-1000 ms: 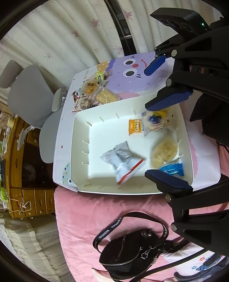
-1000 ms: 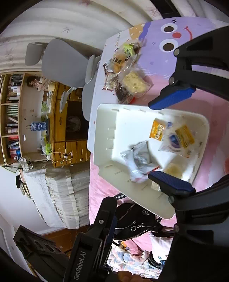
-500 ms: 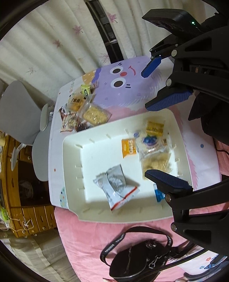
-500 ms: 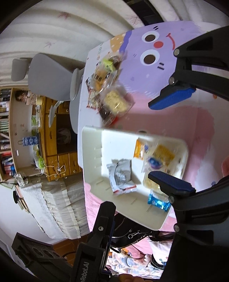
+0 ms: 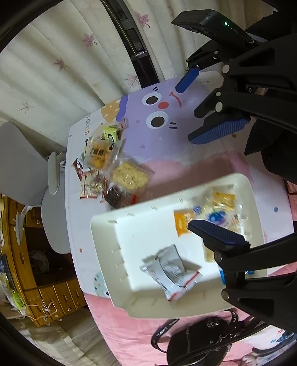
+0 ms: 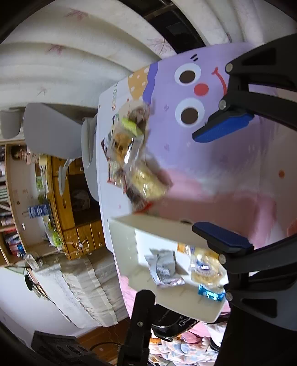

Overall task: Organize snacks
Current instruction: 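Withdraw both tools from the tray toward the remaining snacks, then grasp the second puffed rice bag with the left tool while the right tool grasps the nut-cluster packet, then carry the puffed rice bag and nut packet into the tray and open both tools, then withdraw both tools from the tray toward the remaining snacks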

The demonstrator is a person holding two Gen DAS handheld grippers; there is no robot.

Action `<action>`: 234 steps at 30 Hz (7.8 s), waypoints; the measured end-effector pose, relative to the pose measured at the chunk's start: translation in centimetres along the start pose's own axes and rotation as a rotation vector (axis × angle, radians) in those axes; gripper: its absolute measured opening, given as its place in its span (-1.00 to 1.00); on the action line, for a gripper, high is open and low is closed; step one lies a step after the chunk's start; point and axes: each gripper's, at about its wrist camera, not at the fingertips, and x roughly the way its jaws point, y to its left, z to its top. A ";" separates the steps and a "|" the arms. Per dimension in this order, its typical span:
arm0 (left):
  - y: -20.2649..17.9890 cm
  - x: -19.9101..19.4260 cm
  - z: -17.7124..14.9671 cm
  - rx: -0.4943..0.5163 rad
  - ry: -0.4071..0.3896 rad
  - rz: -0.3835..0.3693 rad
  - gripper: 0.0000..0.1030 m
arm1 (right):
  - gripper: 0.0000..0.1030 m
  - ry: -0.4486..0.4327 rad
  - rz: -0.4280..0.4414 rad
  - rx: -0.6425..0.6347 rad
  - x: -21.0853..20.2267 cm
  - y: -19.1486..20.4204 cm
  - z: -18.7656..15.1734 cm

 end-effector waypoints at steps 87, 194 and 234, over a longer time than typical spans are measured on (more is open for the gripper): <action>-4.4 26.2 14.1 0.061 0.363 0.356 0.05 | -0.15 0.047 0.046 -0.056 20.7 -16.1 9.9; 10.9 -7.2 -8.7 -0.082 -0.049 0.049 0.63 | 0.27 0.001 0.077 -0.132 -2.9 14.8 -1.2; -10.1 4.1 -5.3 -0.280 0.043 0.109 0.64 | 0.26 0.043 0.217 -0.147 -2.4 -10.4 -1.6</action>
